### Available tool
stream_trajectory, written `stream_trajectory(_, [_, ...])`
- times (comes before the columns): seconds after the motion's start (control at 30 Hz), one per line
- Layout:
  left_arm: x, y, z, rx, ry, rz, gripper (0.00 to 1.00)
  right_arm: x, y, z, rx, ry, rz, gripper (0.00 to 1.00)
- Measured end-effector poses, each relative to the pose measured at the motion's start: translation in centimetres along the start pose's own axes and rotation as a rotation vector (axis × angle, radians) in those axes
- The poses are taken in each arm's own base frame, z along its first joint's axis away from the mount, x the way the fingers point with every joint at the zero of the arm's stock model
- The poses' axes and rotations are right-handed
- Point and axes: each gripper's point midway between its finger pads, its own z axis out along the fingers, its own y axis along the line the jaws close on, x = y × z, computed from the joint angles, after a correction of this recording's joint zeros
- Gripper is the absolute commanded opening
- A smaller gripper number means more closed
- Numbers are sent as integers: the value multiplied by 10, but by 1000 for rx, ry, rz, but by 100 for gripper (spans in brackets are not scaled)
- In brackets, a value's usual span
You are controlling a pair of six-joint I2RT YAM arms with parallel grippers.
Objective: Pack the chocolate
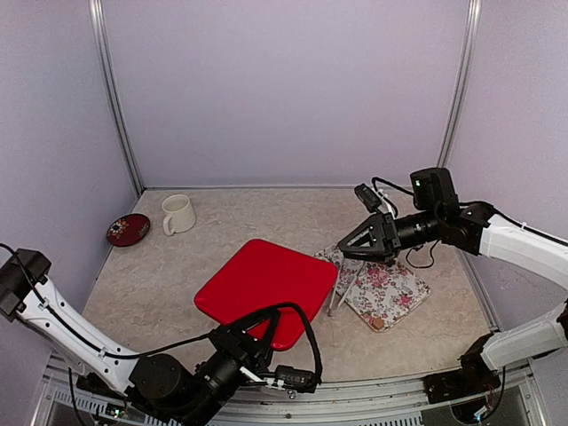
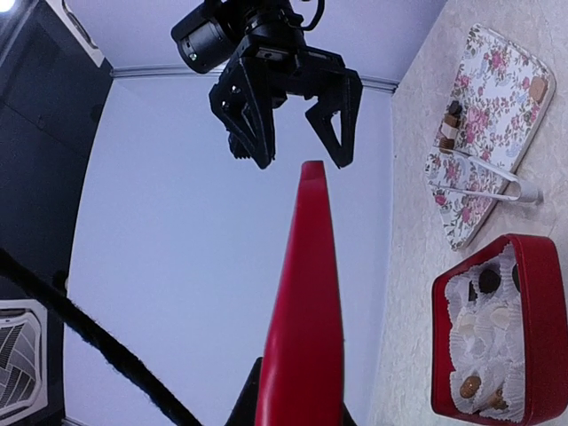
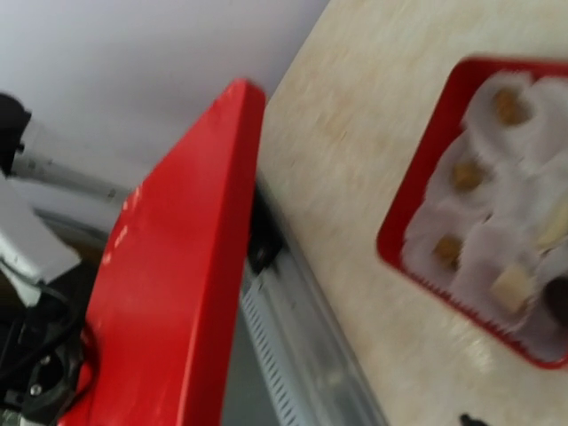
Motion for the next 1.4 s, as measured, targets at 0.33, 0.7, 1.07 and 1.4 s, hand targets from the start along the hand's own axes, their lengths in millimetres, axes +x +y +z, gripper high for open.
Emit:
stream_trajectory(0.33, [-12, -3, -3, -19, -49, 60, 0, 8, 15, 36, -87, 132, 12, 58])
stream_trajectory(0.7, [-14, -5, -4, -29, -65, 89, 6, 22, 34, 67, -159, 245, 7, 26])
stream_trajectory(1.07, [-12, -15, -6, -25, -70, 153, 29, 21, 44, 67, -210, 262, 59, 0])
stream_trajectory(1.4, [-4, -13, -7, -38, -45, 136, 77, -11, 48, 39, -232, 130, 27, 0])
